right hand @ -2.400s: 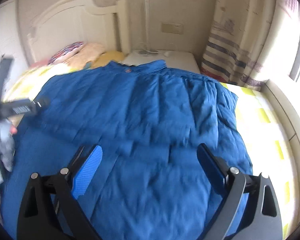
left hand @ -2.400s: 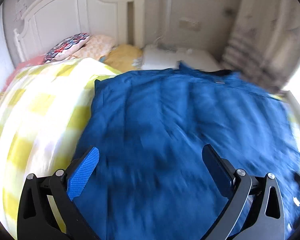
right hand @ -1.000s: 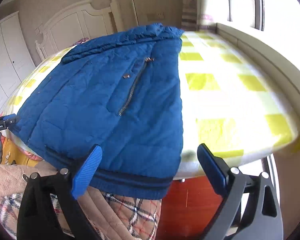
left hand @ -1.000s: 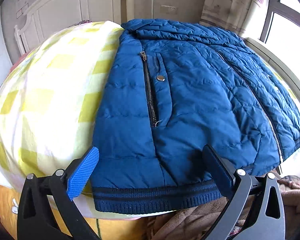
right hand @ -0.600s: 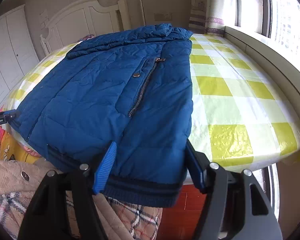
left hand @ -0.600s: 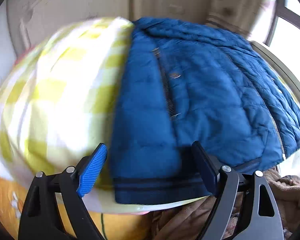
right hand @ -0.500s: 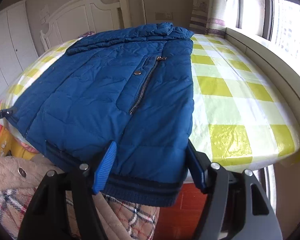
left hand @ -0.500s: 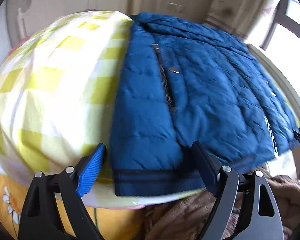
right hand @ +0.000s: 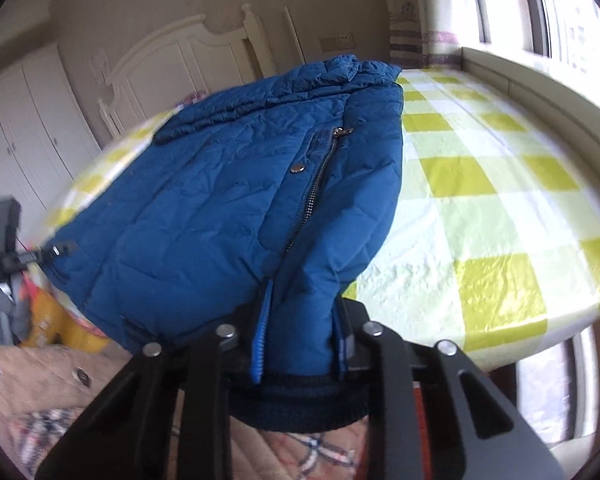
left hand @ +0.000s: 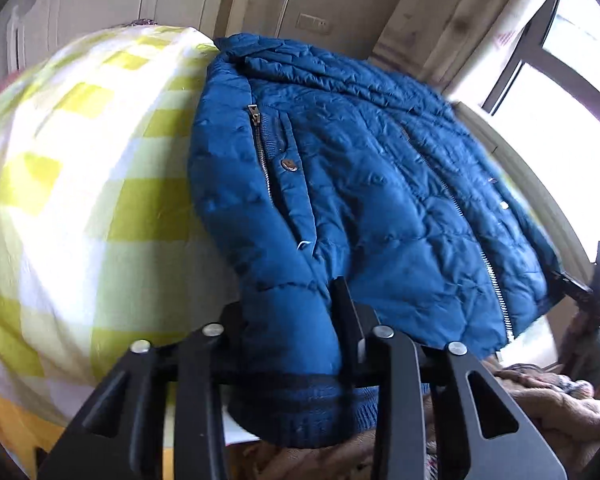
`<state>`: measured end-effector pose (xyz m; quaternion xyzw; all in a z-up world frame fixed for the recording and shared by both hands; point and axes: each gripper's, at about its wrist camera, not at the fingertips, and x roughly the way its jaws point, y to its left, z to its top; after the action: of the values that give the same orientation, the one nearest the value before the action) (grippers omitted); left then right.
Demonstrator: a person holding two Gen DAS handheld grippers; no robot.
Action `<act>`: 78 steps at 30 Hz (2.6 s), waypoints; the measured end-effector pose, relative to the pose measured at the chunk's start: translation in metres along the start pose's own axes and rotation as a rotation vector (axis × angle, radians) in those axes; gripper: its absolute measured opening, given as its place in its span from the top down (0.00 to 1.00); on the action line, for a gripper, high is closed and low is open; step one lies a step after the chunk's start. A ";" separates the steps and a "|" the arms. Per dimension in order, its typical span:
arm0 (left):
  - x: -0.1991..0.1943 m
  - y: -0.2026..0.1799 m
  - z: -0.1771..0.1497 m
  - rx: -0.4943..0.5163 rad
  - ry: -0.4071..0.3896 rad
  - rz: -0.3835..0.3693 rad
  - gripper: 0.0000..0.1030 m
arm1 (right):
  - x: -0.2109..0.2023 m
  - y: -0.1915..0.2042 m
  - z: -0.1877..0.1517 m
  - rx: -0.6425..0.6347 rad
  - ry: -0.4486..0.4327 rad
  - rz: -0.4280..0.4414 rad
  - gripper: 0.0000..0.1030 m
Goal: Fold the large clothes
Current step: 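Lift the held hem with both tools and fold it toward the collar, then lower the folded jacket onto the sheet and open both tools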
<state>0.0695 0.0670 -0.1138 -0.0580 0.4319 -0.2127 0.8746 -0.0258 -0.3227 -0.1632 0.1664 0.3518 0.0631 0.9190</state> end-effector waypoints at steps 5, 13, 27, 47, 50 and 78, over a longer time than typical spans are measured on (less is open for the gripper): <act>-0.041 -0.018 -0.020 0.049 -0.012 -0.016 0.78 | -0.034 -0.002 -0.017 0.039 -0.004 0.127 0.82; -0.132 -0.025 -0.010 -0.047 -0.200 -0.318 0.79 | -0.126 0.025 0.017 0.044 -0.253 0.349 0.84; 0.010 0.046 0.320 -0.432 -0.167 -0.313 0.69 | 0.070 -0.034 0.322 0.235 -0.105 0.132 0.49; 0.152 0.109 0.333 -0.183 0.089 -0.272 0.12 | 0.203 -0.087 0.319 -0.014 0.108 -0.022 0.26; 0.166 0.096 0.337 -0.117 0.110 -0.271 0.10 | 0.210 -0.077 0.324 -0.063 0.143 -0.022 0.26; 0.189 0.084 0.421 -0.158 0.061 -0.007 0.88 | 0.245 -0.059 0.415 -0.101 0.084 -0.144 0.92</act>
<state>0.5261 0.0284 -0.0149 -0.1219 0.4737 -0.1827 0.8529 0.4340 -0.4293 -0.0481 0.0913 0.3973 0.0215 0.9129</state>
